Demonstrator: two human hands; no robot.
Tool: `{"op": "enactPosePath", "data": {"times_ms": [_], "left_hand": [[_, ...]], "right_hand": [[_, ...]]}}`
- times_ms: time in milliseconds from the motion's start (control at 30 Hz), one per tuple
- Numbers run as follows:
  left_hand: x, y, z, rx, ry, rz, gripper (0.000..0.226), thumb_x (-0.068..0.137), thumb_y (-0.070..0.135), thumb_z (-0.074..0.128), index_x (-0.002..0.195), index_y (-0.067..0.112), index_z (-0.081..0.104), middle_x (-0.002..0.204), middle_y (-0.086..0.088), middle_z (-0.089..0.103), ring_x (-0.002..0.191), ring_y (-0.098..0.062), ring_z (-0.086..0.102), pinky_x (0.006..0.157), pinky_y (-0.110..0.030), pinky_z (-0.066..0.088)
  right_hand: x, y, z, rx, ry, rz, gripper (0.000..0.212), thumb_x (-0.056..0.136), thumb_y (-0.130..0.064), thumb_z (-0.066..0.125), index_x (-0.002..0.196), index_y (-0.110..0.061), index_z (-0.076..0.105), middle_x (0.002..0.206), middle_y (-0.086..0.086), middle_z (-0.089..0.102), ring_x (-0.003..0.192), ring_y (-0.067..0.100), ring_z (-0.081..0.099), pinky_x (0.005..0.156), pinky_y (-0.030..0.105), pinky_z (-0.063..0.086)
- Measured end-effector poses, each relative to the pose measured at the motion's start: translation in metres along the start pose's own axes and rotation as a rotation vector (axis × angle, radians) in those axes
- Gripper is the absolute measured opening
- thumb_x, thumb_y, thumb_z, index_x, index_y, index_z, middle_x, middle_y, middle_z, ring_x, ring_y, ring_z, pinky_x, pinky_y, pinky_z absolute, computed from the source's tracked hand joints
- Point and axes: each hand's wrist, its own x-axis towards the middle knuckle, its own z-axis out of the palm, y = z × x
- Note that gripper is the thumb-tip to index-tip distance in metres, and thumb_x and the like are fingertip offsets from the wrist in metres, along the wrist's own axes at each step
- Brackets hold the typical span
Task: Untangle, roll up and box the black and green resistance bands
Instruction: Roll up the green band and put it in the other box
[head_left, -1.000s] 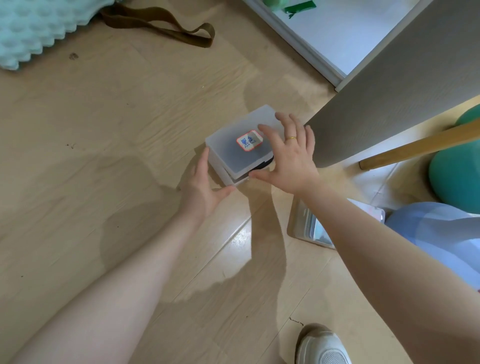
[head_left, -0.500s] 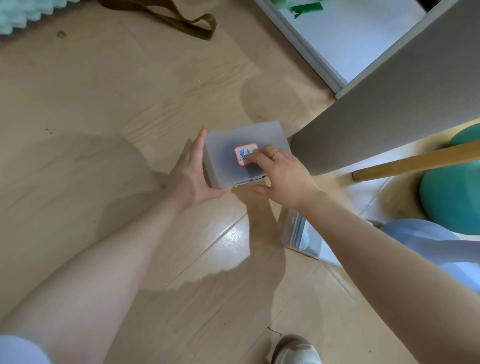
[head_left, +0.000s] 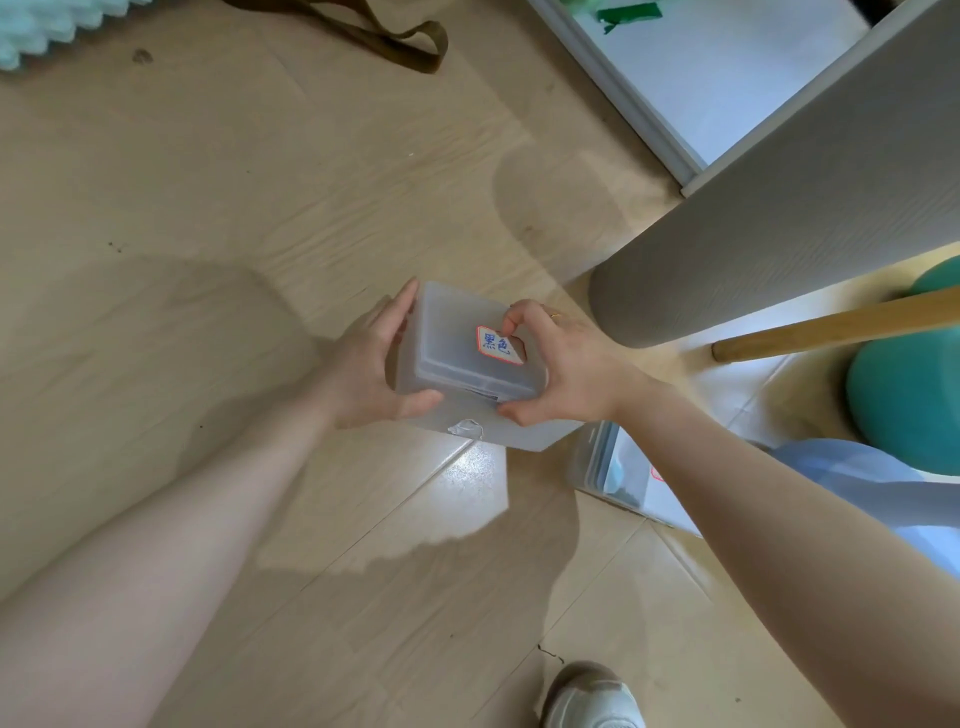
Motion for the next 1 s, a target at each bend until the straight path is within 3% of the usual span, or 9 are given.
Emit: {"op": "enactPosePath", "data": {"times_ms": [133,300,367,433,500,600,700,900,1000], "left_hand": [[-0.001,0.005,0.012,-0.079,0.037,0.016,0.1,0.058,0.05,0.063,0.142,0.034,0.012,0.146,-0.004,0.033,0.135,-0.021,0.034,0.111,-0.049,0.029],[-0.005,0.013,0.016,-0.098,0.05,0.039,0.09,0.062,0.051,0.064,0.136,0.061,0.012,0.146,0.0,0.037,0.134,-0.016,0.036,0.11,-0.049,0.03],[-0.006,0.013,0.013,-0.143,0.033,0.014,0.084,0.065,0.057,0.064,0.132,0.066,0.014,0.146,0.003,0.037,0.134,-0.013,0.036,0.111,-0.048,0.03],[-0.01,0.009,0.011,-0.221,0.026,-0.029,0.078,0.065,0.07,0.062,0.129,0.068,0.017,0.147,0.004,0.037,0.134,-0.013,0.036,0.111,-0.049,0.029],[-0.014,0.007,0.011,-0.238,0.012,-0.049,0.078,0.063,0.076,0.06,0.129,0.067,0.019,0.146,0.002,0.037,0.134,-0.014,0.037,0.111,-0.05,0.03],[-0.017,0.012,0.011,-0.285,-0.02,-0.086,0.089,0.059,0.08,0.058,0.135,0.052,0.02,0.143,0.001,0.04,0.128,-0.004,0.042,0.108,-0.028,0.035],[-0.021,0.011,0.012,-0.345,-0.039,-0.087,0.11,0.056,0.082,0.058,0.144,0.028,0.017,0.135,0.01,0.043,0.113,0.017,0.045,0.088,-0.001,0.035],[-0.021,0.021,0.011,-0.327,-0.071,-0.103,0.081,0.068,0.058,0.051,0.14,0.035,0.02,0.139,0.006,0.043,0.111,0.02,0.045,0.086,0.002,0.033],[-0.024,0.022,0.014,-0.272,-0.047,-0.102,0.082,0.068,0.059,0.046,0.141,0.031,0.022,0.133,0.01,0.044,0.103,0.026,0.043,0.082,0.004,0.031]], "right_hand": [[-0.01,0.001,0.004,0.044,0.011,0.096,0.063,0.065,-0.025,0.078,0.114,-0.012,0.041,0.074,-0.017,0.036,0.066,0.002,0.041,0.06,0.004,0.032],[-0.016,0.006,0.016,0.043,0.056,0.077,0.067,0.06,-0.045,0.065,0.113,-0.011,0.042,0.091,-0.008,0.044,0.08,0.014,0.04,0.064,0.005,0.03],[-0.019,0.009,0.02,0.015,0.072,0.048,0.068,0.069,-0.057,0.052,0.118,-0.01,0.045,0.103,-0.001,0.054,0.092,0.021,0.051,0.072,0.011,0.032],[-0.024,0.009,0.028,-0.053,0.102,0.05,0.072,0.077,-0.062,0.037,0.126,-0.011,0.049,0.128,0.009,0.056,0.114,0.029,0.054,0.09,0.031,0.042],[-0.027,0.004,0.035,-0.094,0.168,0.058,0.069,0.081,-0.06,0.033,0.127,-0.013,0.053,0.13,0.009,0.057,0.111,0.033,0.058,0.089,0.038,0.045],[-0.03,-0.001,0.032,-0.049,0.157,0.045,0.059,0.087,-0.052,0.038,0.133,-0.017,0.049,0.118,0.008,0.063,0.101,0.032,0.06,0.078,0.032,0.043],[-0.036,0.007,0.027,0.085,0.051,-0.018,0.047,0.092,-0.028,0.047,0.137,-0.014,0.043,0.126,0.012,0.059,0.108,0.031,0.056,0.087,0.033,0.042],[-0.046,0.013,0.033,0.213,0.218,0.046,0.037,0.091,-0.02,0.051,0.125,-0.008,0.057,0.12,0.009,0.064,0.104,0.024,0.06,0.081,0.003,0.033],[-0.048,0.009,0.038,0.221,0.277,0.082,0.039,0.088,-0.026,0.049,0.122,-0.012,0.06,0.116,0.004,0.067,0.103,0.023,0.062,0.083,0.015,0.04]]}}
